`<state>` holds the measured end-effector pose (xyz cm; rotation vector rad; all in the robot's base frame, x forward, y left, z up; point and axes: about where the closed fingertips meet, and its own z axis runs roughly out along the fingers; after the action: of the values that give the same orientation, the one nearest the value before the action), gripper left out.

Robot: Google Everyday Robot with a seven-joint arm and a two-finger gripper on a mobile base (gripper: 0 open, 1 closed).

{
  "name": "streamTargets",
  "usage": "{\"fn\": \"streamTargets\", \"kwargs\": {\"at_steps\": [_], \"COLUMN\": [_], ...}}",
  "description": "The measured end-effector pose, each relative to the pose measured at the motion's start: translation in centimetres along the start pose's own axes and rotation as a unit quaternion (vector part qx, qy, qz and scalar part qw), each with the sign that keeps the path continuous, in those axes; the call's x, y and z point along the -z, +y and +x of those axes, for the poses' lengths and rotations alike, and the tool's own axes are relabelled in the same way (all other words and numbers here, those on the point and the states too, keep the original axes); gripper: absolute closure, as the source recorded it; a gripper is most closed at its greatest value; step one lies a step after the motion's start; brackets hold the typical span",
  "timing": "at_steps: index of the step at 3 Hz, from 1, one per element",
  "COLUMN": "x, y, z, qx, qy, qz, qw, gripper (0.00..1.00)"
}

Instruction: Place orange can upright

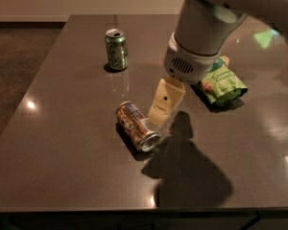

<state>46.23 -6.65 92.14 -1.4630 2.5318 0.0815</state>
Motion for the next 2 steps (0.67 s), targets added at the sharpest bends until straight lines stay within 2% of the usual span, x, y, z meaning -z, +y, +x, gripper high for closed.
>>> {"fn": "streamTargets", "kwargs": {"at_steps": [1, 2], "x": [-2.0, -4.2], "y": [0.2, 0.8], "z": [-2.0, -3.3], "qx": [-0.063, -0.087], "qy": [0.019, 0.047], "qz": [0.020, 0.022], "qw": [0.9977, 0.9949], "gripper": [0.00, 0.00]}}
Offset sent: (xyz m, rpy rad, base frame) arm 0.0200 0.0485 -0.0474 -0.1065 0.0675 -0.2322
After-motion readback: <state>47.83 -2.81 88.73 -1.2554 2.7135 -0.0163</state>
